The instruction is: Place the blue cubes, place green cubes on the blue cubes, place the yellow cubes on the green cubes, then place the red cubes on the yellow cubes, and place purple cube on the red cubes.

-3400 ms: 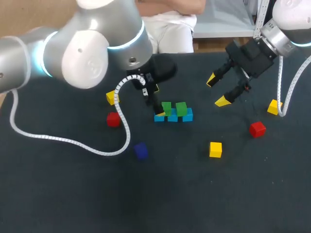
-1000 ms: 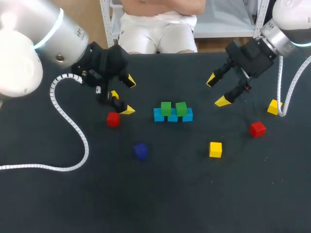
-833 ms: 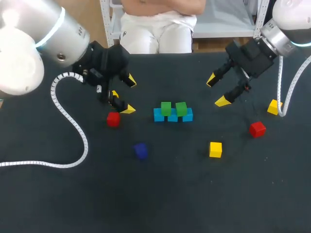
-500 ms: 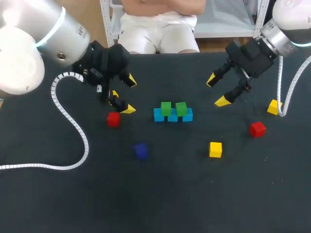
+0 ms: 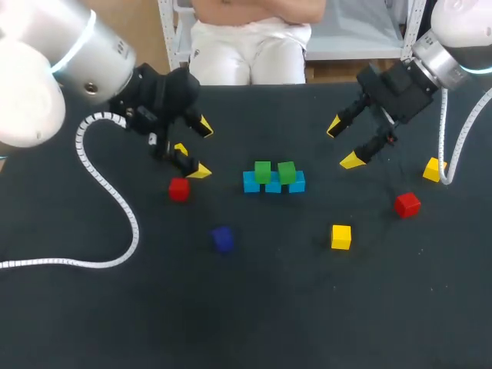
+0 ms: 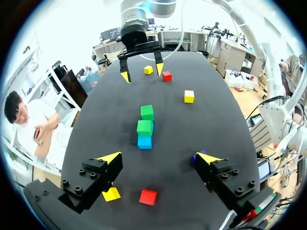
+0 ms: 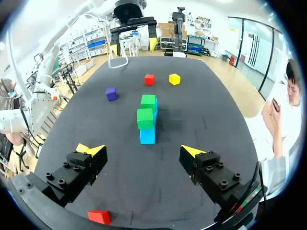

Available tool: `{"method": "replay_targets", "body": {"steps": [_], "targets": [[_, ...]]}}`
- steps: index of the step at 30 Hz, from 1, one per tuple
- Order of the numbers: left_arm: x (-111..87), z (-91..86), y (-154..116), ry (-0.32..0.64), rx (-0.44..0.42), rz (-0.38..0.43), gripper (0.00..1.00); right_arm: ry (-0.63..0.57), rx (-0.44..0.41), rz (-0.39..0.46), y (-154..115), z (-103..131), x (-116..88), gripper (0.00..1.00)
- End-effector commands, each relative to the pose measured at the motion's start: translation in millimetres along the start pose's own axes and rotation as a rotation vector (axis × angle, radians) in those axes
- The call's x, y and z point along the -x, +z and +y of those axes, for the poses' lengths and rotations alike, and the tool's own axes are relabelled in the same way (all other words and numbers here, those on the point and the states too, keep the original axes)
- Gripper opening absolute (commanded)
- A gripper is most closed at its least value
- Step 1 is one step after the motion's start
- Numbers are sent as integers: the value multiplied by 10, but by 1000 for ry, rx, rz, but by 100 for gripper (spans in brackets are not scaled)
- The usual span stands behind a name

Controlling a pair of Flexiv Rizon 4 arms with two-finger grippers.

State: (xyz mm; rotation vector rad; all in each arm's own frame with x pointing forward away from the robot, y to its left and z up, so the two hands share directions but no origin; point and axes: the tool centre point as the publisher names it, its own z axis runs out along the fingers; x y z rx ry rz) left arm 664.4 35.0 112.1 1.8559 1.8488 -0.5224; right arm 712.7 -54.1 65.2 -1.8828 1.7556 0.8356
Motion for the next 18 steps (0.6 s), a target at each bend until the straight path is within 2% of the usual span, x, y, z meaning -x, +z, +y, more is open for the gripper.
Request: {"method": "replay_targets", "body": {"steps": [1,8,18], "targets": [[-18,78,7,-6,-17,2,100,0,-2,-1,-1,8,0,100],[-55,159,83,-24,-30,18,100,0,-2,-1,-1,8,0,100],[-28,363,179,-33,-45,37,100,0,-2,-1,-1,8,0,100]]}}
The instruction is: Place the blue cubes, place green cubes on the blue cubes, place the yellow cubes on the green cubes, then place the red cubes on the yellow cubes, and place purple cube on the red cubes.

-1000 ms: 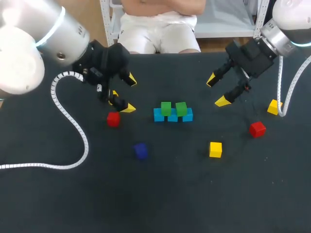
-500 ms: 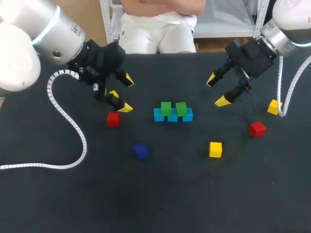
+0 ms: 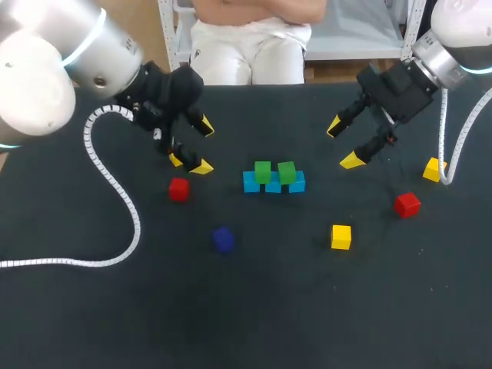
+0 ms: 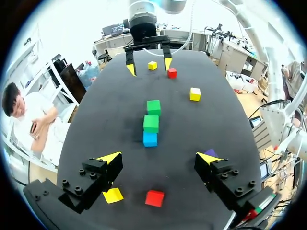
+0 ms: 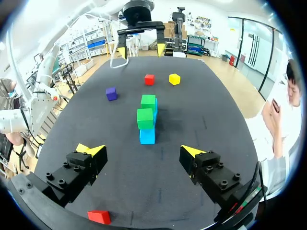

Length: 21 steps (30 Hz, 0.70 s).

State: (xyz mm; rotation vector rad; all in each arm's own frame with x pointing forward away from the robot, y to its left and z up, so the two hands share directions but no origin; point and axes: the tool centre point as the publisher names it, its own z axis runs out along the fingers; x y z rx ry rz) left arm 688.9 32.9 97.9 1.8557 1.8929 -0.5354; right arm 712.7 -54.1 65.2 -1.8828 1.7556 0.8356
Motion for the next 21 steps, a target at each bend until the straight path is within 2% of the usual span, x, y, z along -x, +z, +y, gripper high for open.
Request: {"method": "replay_targets", "body": {"steps": [1,21], "targets": [[53,138,30,-2,-22,24,100,0,-2,-1,-1,8,0,100],[-41,145,6,-20,-13,47,100,0,-2,-1,-1,8,0,100]]}}
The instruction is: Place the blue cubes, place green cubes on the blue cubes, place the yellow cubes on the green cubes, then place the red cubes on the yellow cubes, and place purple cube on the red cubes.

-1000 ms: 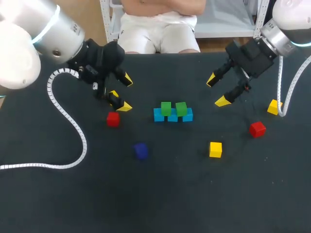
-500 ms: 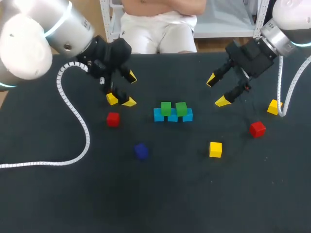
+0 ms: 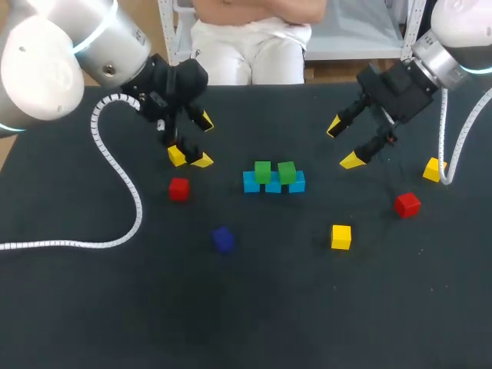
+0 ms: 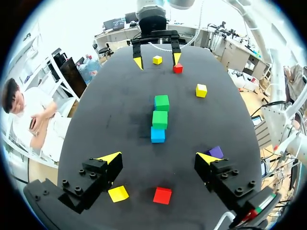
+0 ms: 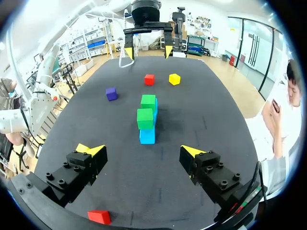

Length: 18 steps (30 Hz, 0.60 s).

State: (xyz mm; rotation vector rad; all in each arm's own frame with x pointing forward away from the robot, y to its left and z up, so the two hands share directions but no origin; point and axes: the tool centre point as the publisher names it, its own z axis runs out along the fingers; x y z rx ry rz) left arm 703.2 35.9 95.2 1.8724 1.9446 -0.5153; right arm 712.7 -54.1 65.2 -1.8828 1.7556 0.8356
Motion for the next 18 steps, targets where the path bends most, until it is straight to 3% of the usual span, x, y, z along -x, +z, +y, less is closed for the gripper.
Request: {"method": "replay_targets", "body": {"steps": [1,9,13,18], "targets": [[-3,3,-5,1,-2,1,100,0,-2,-1,-1,8,0,100],[-3,3,-5,1,-2,1,100,0,-2,-1,-1,8,0,100],[-3,3,-5,1,-2,1,100,8,-34,121,75,274,104,100],[-3,3,-5,1,-2,1,100,95,-64,220,167,594,3,100]]}}
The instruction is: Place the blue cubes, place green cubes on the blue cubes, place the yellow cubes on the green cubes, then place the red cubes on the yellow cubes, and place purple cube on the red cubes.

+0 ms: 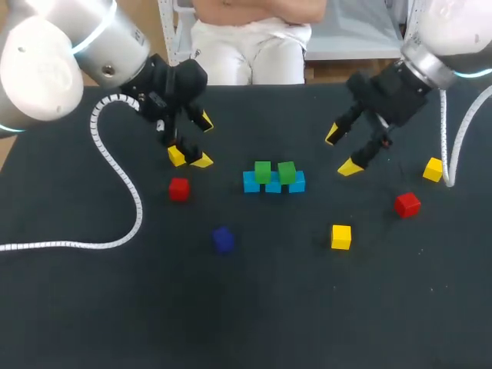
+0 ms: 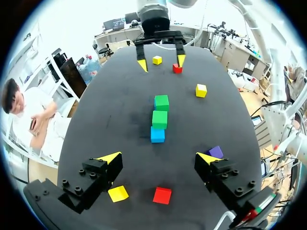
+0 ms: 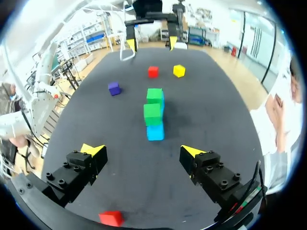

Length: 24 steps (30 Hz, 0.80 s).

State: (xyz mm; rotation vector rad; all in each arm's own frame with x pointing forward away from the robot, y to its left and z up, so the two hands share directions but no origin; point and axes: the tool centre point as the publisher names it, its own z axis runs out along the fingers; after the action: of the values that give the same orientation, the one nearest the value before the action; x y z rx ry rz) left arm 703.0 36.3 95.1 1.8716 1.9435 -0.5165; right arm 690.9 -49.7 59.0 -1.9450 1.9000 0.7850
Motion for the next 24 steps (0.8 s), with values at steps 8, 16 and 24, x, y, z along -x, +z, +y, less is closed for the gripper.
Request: {"method": "replay_targets", "body": {"steps": [8,16,24], "targets": [[1,5,-4,0,-2,2,100,124,-111,186,53,810,-281,100],[1,5,-4,0,-2,2,100,100,-118,216,51,1092,-292,100],[1,5,-4,0,-2,2,100,104,-130,260,156,1378,-367,100]]}}
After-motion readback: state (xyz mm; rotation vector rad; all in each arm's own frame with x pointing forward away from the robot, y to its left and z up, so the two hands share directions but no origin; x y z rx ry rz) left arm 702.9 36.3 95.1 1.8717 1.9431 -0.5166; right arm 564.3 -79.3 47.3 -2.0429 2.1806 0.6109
